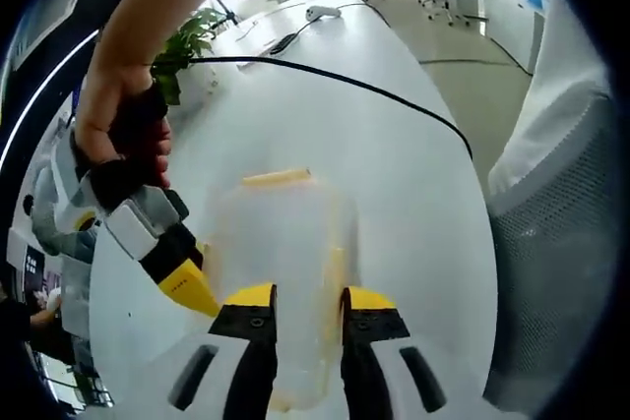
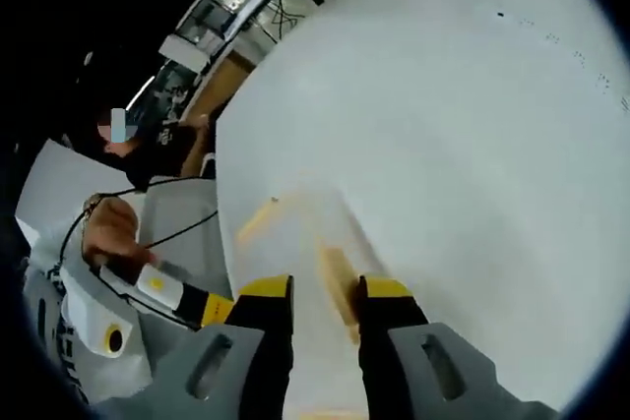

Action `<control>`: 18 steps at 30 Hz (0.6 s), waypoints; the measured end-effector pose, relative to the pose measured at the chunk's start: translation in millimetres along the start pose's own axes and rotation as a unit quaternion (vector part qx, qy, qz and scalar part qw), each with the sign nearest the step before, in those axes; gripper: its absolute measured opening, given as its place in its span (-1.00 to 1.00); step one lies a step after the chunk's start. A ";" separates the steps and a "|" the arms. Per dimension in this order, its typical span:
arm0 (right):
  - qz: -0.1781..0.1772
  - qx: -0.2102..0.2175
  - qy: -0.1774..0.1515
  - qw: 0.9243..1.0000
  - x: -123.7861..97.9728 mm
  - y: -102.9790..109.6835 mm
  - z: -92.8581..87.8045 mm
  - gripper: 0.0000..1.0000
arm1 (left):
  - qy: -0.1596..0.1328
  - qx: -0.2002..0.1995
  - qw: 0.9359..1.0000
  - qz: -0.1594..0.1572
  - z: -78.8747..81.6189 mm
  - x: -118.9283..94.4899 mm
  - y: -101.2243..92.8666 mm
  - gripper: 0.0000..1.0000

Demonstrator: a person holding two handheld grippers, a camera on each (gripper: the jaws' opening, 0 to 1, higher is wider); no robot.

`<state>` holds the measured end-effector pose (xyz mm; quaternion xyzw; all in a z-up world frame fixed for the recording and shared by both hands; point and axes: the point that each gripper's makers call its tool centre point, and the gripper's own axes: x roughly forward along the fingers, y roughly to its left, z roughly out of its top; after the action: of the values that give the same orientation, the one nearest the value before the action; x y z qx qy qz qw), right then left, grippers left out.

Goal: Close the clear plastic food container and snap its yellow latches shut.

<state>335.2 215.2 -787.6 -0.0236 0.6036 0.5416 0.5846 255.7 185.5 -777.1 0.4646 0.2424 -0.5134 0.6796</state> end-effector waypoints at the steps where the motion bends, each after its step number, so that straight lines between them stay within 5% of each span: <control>1: 0.002 0.001 -0.002 1.000 -0.2 0.8 0.4 -0.57 | -0.001 -0.001 1.000 0.000 0.4 0.2 0.3 -0.66; 18: -0.023 -0.009 -0.016 1.000 -4.6 0.1 4.9 -0.52 | -0.002 -0.001 1.000 0.010 1.9 -0.4 3.1 -0.63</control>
<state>339.9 215.9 -782.8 -0.0343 0.5890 0.5334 0.6062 258.2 184.2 -774.7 0.4658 0.2366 -0.5070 0.6856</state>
